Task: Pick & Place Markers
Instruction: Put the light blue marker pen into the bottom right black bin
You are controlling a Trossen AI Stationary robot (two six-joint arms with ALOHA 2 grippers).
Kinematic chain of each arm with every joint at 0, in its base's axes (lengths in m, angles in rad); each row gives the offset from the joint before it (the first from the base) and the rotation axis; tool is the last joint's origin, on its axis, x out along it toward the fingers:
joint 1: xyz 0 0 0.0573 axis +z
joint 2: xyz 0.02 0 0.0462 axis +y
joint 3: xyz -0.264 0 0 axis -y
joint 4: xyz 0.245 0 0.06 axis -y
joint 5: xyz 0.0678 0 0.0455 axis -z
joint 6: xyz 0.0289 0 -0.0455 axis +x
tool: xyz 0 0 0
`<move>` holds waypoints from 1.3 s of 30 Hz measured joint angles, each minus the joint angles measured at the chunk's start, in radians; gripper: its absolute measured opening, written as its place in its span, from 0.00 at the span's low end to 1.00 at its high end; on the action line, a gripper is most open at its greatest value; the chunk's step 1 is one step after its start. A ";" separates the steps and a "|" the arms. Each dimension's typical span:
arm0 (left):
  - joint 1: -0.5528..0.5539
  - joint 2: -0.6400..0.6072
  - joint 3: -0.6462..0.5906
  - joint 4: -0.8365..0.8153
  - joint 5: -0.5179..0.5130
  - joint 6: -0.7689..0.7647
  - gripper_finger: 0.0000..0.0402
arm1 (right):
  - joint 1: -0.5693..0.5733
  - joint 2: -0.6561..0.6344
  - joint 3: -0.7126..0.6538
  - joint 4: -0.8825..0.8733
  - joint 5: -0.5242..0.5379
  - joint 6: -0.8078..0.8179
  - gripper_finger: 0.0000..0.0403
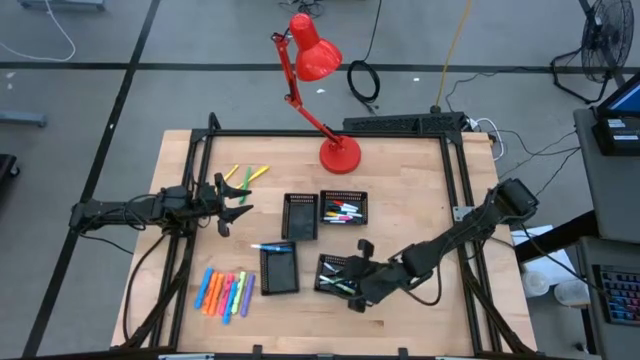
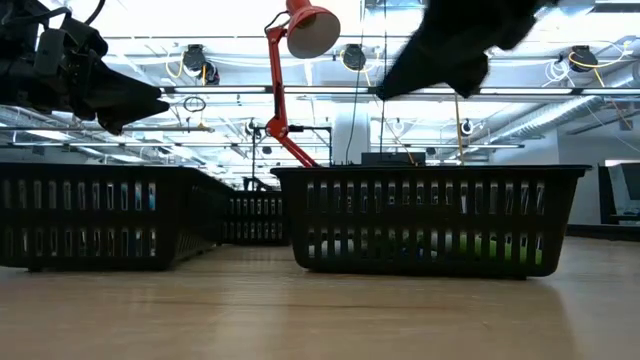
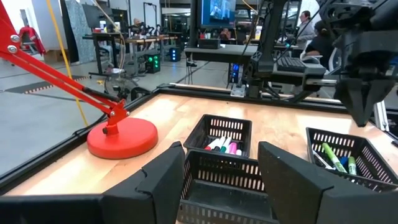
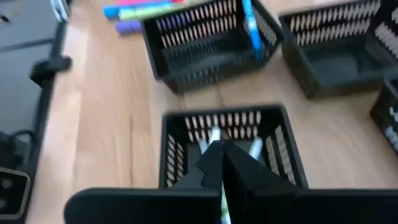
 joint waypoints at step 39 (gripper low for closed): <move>0.000 0.000 0.000 0.000 0.000 0.000 0.52 | -0.243 0.576 0.771 -0.196 -0.171 -0.324 0.48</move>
